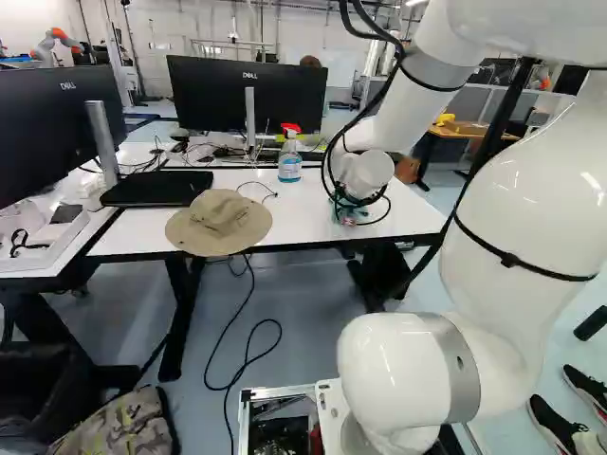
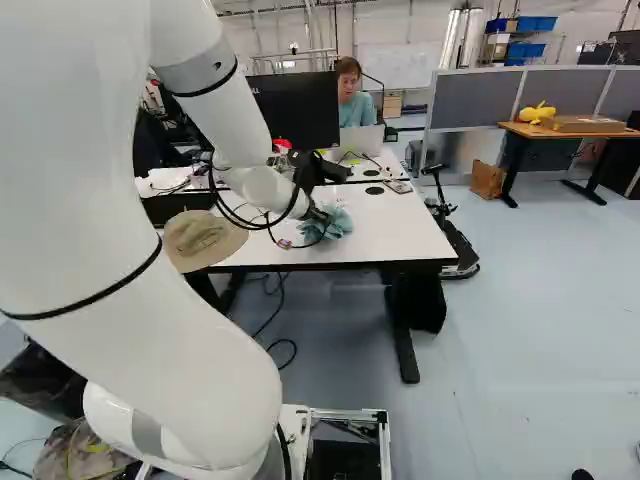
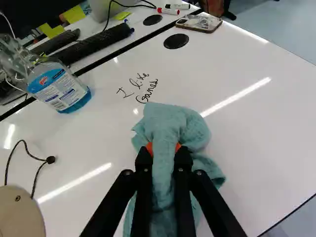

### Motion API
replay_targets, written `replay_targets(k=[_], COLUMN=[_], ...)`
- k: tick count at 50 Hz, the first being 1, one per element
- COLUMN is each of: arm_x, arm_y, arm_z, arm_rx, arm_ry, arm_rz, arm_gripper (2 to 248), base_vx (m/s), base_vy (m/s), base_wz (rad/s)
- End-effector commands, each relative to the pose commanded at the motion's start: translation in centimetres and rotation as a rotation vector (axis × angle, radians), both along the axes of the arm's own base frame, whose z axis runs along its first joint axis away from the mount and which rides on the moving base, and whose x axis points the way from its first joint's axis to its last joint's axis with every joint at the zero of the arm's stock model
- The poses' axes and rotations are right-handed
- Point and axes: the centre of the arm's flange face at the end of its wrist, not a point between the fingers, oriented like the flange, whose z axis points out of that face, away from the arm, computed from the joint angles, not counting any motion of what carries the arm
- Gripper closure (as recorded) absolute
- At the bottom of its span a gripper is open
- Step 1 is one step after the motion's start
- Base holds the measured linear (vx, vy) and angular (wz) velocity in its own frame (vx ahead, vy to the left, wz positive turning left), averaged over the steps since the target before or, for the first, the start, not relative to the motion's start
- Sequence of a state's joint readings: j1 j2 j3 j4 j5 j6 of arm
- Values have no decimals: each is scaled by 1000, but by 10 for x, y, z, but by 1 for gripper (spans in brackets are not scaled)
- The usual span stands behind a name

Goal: Clean the table with the green towel

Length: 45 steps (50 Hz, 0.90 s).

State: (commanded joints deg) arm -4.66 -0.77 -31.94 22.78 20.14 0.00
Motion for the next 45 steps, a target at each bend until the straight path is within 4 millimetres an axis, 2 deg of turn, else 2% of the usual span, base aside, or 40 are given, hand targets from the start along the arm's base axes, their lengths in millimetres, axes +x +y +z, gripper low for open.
replay_targets(k=[19, 31, 45], arm_x=[2, 19, 48], arm_y=[0, 2, 1], arm_z=[4, 17, 17], arm_rx=[-1, -3, -3], arm_ry=[-10, -40, -44], arm_rz=[1, 7, 10], arm_gripper=[201, 201, 201], base_vx=[0, 0, 0], base_vy=[0, 0, 0], base_wz=[0, 0, 0])
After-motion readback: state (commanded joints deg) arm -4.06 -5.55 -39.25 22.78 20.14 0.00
